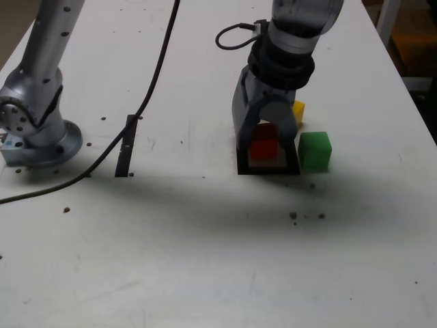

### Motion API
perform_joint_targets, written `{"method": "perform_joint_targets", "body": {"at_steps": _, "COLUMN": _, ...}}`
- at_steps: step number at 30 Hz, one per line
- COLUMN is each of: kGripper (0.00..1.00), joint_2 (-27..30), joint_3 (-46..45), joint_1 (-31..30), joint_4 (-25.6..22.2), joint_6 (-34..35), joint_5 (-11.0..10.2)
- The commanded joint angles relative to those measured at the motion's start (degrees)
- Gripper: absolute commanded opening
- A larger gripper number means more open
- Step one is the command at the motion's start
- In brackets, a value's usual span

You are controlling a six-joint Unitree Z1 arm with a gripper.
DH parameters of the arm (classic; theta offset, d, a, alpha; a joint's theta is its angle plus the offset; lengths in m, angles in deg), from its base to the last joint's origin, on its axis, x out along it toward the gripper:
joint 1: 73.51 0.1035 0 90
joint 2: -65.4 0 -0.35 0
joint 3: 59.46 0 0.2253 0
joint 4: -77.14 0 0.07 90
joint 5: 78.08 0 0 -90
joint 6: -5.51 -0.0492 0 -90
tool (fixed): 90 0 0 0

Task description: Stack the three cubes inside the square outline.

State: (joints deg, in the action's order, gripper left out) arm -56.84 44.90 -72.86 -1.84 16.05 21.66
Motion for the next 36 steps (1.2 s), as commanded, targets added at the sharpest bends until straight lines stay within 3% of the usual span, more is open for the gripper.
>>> {"method": "perform_joint_targets", "body": {"at_steps": 1, "kGripper": 0.22, "joint_2": -0.42, "joint_3": 0.20, "joint_1": -0.09, "joint_4": 0.07, "joint_6": 0.01, "joint_5": 0.02}}
{"method": "perform_joint_targets", "body": {"at_steps": 8, "kGripper": 0.28, "joint_2": -0.45, "joint_3": -0.40, "joint_1": -0.33, "joint_4": -0.20, "joint_6": 0.01, "joint_5": 0.78}}
{"method": "perform_joint_targets", "body": {"at_steps": 20, "kGripper": 0.66, "joint_2": -0.40, "joint_3": -1.76, "joint_1": -0.45, "joint_4": -4.37, "joint_6": 0.01, "joint_5": 3.44}}
{"method": "perform_joint_targets", "body": {"at_steps": 36, "kGripper": 0.69, "joint_2": -0.02, "joint_3": 0.59, "joint_1": -0.64, "joint_4": -3.18, "joint_6": 0.04, "joint_5": 0.86}}
